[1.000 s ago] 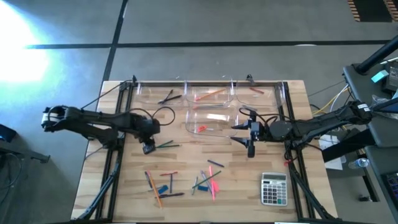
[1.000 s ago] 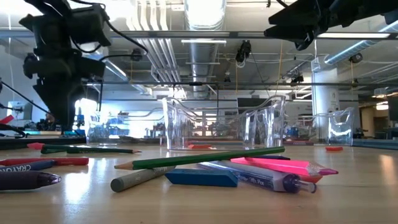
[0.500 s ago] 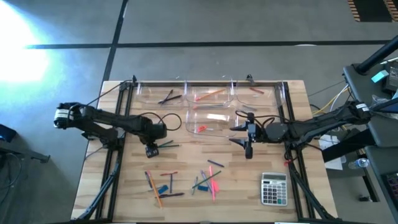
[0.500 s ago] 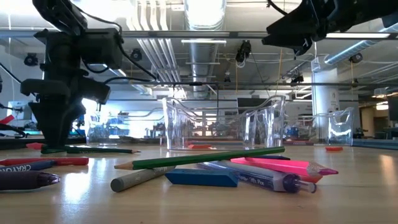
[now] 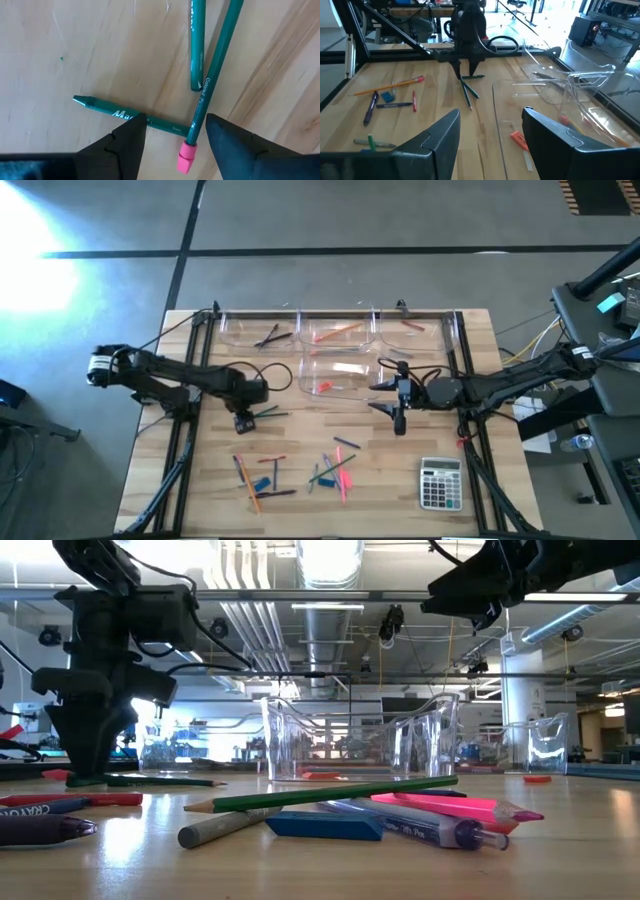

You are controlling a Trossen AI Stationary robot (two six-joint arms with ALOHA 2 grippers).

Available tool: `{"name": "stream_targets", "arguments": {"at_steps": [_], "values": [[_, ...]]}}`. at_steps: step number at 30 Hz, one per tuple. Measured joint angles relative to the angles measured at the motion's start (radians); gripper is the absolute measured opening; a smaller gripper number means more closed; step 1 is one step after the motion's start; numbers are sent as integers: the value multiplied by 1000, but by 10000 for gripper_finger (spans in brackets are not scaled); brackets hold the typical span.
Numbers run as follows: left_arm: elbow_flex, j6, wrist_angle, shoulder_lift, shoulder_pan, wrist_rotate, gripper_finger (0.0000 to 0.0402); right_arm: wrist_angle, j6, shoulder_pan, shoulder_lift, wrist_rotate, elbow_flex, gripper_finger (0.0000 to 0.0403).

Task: Sort crayons/erasers/pens/pencils in bins
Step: Put the green pencil into the top center transparent bin

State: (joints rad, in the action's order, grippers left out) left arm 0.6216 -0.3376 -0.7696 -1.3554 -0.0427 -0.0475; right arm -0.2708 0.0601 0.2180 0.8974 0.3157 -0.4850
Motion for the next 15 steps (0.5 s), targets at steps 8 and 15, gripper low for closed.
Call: {"name": "stream_targets", "arguments": {"at_steps": [8,15], "values": [[52,6,5,32,67,52,195,0,0,0,0,0,0,203],[37,-4,-7,14,149,134,195,1,0,0,0,0,0,203]]}}
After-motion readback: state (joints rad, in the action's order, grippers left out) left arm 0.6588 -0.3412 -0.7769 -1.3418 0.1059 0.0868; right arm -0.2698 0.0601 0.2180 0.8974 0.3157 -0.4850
